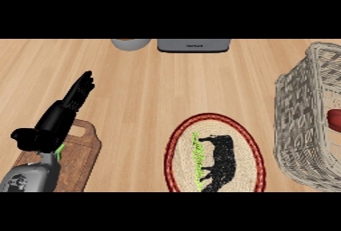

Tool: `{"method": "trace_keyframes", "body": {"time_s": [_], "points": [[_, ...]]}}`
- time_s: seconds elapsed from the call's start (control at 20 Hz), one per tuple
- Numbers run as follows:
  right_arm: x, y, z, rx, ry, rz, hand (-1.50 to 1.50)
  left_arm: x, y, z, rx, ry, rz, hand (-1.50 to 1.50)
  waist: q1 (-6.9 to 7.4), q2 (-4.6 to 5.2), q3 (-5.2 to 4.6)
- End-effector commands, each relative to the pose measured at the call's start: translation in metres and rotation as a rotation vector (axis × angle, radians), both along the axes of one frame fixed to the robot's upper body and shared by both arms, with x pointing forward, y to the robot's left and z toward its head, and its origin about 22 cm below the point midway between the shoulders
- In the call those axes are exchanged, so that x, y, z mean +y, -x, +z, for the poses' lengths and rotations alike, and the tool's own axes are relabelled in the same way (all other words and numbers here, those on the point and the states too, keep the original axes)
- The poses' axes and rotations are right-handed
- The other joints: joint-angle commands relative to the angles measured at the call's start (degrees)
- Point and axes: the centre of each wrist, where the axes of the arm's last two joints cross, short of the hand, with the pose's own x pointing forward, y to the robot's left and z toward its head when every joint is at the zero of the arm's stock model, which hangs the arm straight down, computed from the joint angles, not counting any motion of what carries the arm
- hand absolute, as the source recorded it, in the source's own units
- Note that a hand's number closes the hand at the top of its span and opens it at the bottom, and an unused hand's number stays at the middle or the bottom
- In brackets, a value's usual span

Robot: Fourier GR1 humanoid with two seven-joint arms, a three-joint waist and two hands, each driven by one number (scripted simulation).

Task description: Pick the bell pepper from the placemat and place it in the basket

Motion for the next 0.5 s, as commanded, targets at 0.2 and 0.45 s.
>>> {"method": "trace_keyframes", "body": {"time_s": [0.2,0.45], "points": [[-0.021,0.006,0.035,-0.105,-0.177,0.041,-1.50,0.011,-0.002,-0.003,0.011,0.011,-0.017,0.00,-0.09,-0.03,-0.02],[-0.059,0.041,0.049,-0.092,-0.334,0.019,-1.50,0.001,-0.009,0.009,0.014,-0.007,0.011,0.00,-0.81,-0.13,0.00]]}}
